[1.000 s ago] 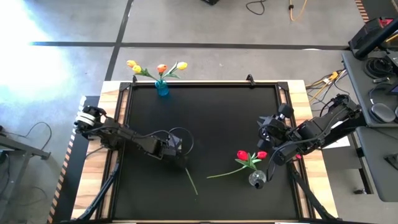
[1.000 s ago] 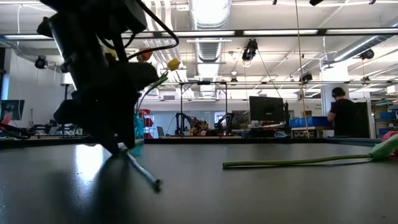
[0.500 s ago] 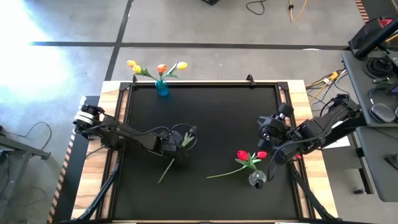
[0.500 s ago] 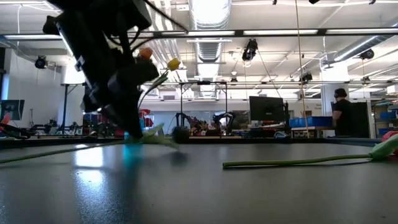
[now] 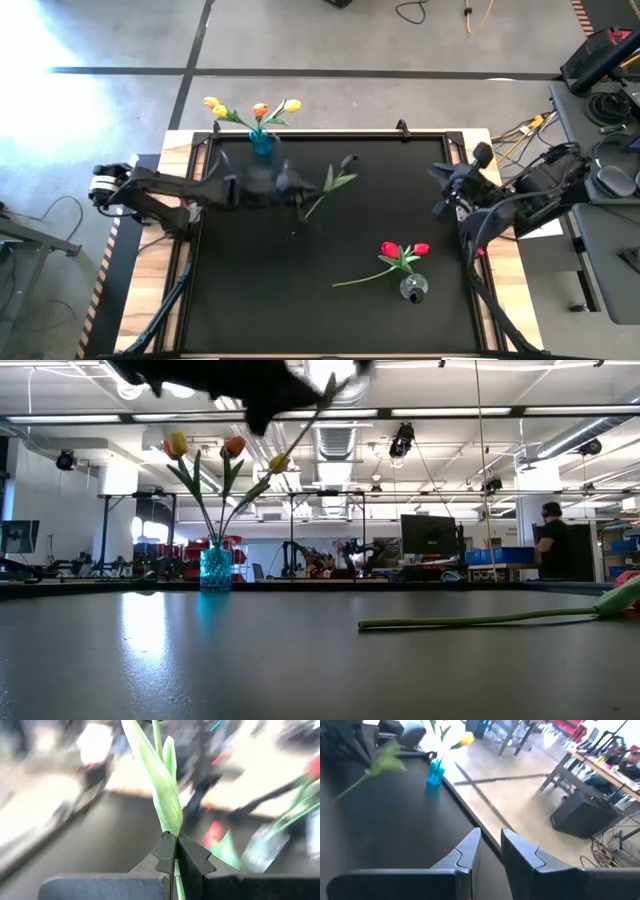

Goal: Sort flowers into vase by color
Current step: Put the black flower into the transparent vase

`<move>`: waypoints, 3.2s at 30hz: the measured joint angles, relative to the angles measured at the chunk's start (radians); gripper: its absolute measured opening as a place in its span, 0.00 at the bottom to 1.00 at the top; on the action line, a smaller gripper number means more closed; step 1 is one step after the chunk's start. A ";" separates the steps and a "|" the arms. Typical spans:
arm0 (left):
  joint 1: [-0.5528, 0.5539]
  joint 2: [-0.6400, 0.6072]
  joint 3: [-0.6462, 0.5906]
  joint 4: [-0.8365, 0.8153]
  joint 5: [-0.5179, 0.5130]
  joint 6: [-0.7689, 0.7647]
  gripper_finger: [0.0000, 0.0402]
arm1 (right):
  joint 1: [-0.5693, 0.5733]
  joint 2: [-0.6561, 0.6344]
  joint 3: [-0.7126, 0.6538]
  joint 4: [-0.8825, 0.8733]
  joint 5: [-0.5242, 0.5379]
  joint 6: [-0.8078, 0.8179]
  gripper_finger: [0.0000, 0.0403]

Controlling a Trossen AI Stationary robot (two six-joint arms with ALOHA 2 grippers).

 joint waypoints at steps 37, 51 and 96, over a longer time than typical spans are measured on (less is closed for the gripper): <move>0.219 0.412 0.477 0.575 0.872 0.077 0.00 | -0.279 0.011 -0.455 1.536 -0.411 -0.826 0.38; 0.219 0.412 0.473 0.582 0.863 0.078 0.00 | -0.326 0.072 -0.427 1.576 -0.457 -0.841 0.07; 0.262 0.129 -0.113 0.679 0.599 0.095 0.41 | 0.606 0.124 -0.426 0.666 0.167 0.414 0.03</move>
